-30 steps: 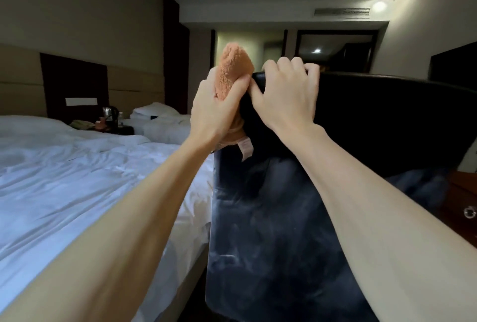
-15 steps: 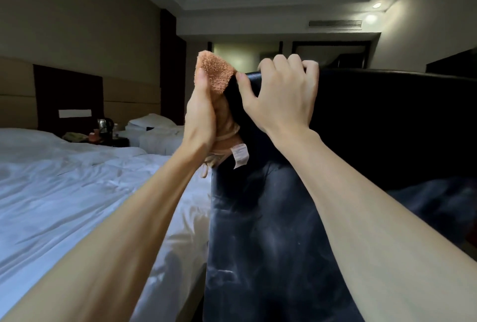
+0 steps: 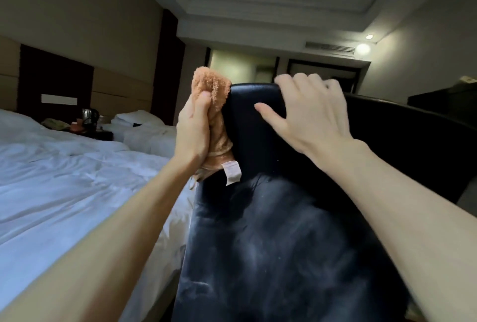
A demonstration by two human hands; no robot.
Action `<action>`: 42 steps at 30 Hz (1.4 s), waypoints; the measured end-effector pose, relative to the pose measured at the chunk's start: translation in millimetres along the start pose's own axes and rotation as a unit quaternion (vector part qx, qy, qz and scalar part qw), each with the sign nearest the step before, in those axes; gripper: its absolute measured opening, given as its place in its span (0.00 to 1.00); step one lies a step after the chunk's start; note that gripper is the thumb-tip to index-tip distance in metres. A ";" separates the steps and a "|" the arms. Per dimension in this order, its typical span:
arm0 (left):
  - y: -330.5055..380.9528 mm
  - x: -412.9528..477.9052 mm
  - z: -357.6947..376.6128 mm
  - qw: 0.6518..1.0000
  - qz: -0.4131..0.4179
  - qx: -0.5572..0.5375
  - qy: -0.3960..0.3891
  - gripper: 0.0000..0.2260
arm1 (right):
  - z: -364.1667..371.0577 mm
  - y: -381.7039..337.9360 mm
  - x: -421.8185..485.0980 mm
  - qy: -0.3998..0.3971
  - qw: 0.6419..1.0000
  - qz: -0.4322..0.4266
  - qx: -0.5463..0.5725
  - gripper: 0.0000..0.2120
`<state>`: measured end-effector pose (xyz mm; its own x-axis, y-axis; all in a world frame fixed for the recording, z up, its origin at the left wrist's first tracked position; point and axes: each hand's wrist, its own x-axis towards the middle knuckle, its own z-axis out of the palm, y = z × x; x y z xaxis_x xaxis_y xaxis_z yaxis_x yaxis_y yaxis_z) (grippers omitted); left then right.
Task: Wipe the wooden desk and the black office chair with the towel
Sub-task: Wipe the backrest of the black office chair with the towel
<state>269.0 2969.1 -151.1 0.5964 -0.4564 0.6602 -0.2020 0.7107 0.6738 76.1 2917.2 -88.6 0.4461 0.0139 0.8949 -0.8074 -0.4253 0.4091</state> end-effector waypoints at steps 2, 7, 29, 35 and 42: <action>-6.7 -11.4 3.2 0.999 0.013 0.020 0.031 0.25 | 0.3 -1.4 -6.3 0.013 0.999 0.050 -0.003 0.30; -23.0 -50.4 2.2 0.992 0.018 0.107 0.062 0.38 | -4.7 -2.4 -11.3 0.006 0.996 0.086 0.024 0.32; 6.0 -52.7 -48.3 0.984 -0.031 0.033 0.175 0.25 | -26.7 -13.0 -9.4 -0.062 0.989 0.126 0.043 0.32; 20.6 -66.9 7.8 0.966 0.178 0.171 0.071 0.19 | -33.5 -13.7 -9.5 -0.084 0.986 0.133 0.046 0.32; -75.9 -142.9 2.6 0.952 0.161 0.248 0.074 0.27 | -42.0 -12.8 -8.1 -0.098 0.984 0.137 0.065 0.32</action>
<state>197.1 2979.0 -295.7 0.5372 -0.1509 0.8299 -0.7134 0.4437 0.5424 66.6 2960.6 -93.6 0.2947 -0.2864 0.9117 -0.8569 -0.5015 0.1194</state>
